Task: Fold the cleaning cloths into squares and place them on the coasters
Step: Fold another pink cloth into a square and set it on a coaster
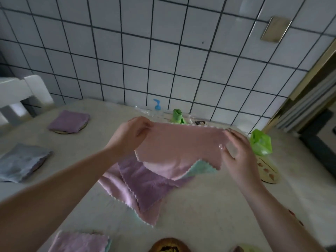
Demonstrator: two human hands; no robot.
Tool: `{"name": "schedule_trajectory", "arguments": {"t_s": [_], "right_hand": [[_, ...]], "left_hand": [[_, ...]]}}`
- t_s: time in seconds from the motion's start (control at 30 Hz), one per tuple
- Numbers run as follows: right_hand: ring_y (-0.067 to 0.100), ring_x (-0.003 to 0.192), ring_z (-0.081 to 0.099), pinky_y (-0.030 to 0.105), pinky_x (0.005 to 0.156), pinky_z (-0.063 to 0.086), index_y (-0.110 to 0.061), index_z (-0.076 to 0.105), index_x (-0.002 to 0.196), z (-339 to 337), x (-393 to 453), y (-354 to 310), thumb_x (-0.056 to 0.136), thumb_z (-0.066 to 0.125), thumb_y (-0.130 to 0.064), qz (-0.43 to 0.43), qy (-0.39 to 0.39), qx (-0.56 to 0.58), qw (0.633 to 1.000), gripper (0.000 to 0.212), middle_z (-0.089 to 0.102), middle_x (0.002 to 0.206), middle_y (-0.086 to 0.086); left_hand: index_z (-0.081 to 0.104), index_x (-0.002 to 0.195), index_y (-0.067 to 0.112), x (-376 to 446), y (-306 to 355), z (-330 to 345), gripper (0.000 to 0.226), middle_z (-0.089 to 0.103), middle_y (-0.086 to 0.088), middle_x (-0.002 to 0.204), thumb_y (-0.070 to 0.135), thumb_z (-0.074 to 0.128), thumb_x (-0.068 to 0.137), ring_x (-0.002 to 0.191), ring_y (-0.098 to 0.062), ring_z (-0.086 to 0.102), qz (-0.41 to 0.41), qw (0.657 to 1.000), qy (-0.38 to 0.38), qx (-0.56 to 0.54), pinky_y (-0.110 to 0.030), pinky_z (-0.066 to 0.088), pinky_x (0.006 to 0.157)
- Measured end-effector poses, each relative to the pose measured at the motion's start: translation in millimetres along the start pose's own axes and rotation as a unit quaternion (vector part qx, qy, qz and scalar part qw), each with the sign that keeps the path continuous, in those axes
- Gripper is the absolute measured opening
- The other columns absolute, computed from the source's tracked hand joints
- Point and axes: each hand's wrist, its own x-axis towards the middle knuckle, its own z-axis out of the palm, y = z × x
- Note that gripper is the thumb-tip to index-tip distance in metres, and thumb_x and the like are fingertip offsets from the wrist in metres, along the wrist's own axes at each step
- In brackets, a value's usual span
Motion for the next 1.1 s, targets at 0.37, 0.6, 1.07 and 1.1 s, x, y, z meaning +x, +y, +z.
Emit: {"name": "schedule_trajectory", "arguments": {"t_s": [0.37,0.6,1.07,1.1], "right_hand": [[0.0,0.116,0.038,-0.002,0.096,0.019,-0.012,0.051,0.129,-42.5,17.6,34.9,0.086,0.06,-0.01,0.009,-0.016,0.013,1.0,0.045,0.048,0.128,0.002],[-0.002,0.117,0.037,0.0,0.097,0.02,-0.015,0.05,0.13,-94.6,-19.2,78.8,0.087,0.06,-0.013,0.0,-0.061,0.02,0.998,0.044,0.046,0.125,-0.006],[-0.005,0.094,0.053,0.001,0.071,0.034,-0.025,0.063,0.089,-99.4,-191.3,183.0,0.085,0.064,-0.023,0.093,-0.414,0.033,0.905,0.005,0.057,0.103,-0.021],[-0.01,0.085,0.052,0.003,0.066,0.036,-0.031,0.058,0.088,-99.4,-197.8,184.1,0.087,0.059,-0.029,0.124,-0.439,0.054,0.888,0.002,0.057,0.096,-0.025]], "left_hand": [[0.065,0.093,0.02,15.3,61.6,16.3,0.014,0.063,0.002,0.077,0.011,0.063,0.083,0.068,-0.012,0.054,-0.125,0.98,0.094,-0.122,-0.026,0.044,0.063],[0.061,0.087,0.025,-23.7,97.3,61.9,0.009,0.059,0.005,0.073,0.015,0.061,0.085,0.069,-0.012,0.051,-0.127,0.979,0.097,-0.129,-0.027,0.04,0.063],[0.059,0.096,0.016,-264.1,80.2,173.0,0.008,0.063,-0.003,0.086,0.016,0.052,0.092,0.079,-0.017,0.059,-0.368,0.928,-0.036,-0.057,-0.029,0.046,0.064],[0.059,0.096,0.013,-275.1,78.8,176.1,0.009,0.063,-0.005,0.086,0.017,0.052,0.092,0.079,-0.019,0.059,-0.377,0.924,-0.046,-0.051,-0.032,0.047,0.064]]}}
